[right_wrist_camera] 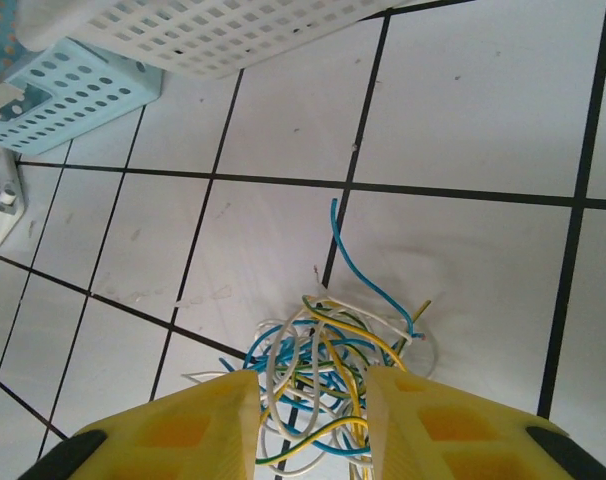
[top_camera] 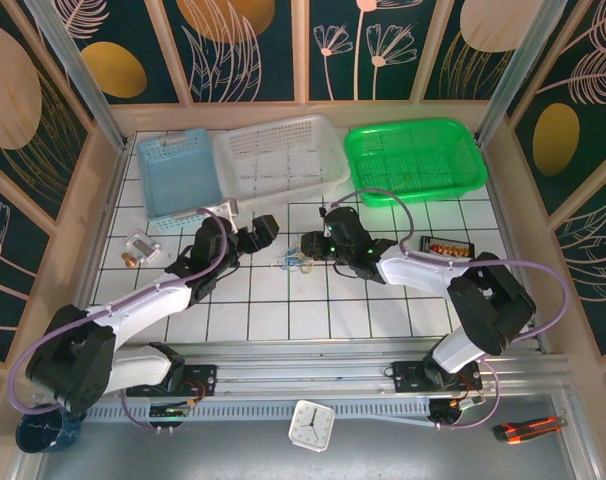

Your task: Untangle the cables

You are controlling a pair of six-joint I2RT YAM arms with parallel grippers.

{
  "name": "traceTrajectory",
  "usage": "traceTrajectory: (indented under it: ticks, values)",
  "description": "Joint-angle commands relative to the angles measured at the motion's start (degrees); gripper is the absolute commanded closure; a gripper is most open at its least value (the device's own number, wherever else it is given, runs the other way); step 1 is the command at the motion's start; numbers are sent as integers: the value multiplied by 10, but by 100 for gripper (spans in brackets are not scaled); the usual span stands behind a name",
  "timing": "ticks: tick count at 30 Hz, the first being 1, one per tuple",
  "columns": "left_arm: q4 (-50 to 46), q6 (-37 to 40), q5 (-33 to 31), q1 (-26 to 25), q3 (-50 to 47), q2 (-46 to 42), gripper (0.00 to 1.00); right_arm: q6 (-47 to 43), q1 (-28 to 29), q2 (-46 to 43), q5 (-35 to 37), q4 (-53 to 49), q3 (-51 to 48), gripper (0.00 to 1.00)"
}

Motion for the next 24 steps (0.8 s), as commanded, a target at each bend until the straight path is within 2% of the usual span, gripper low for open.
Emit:
traceTrajectory:
  ticks: [1,12,24]
  values:
    - [17,1,21,2,10,18,1,-13,-15,6,19,-6,-4,68]
    - [8,17,67,1,46,68,1,-47,-61,35,-72,22,-11,70]
    - [-14,30,78,2,59,108,1,-56,-70,62,-106,33,25,69]
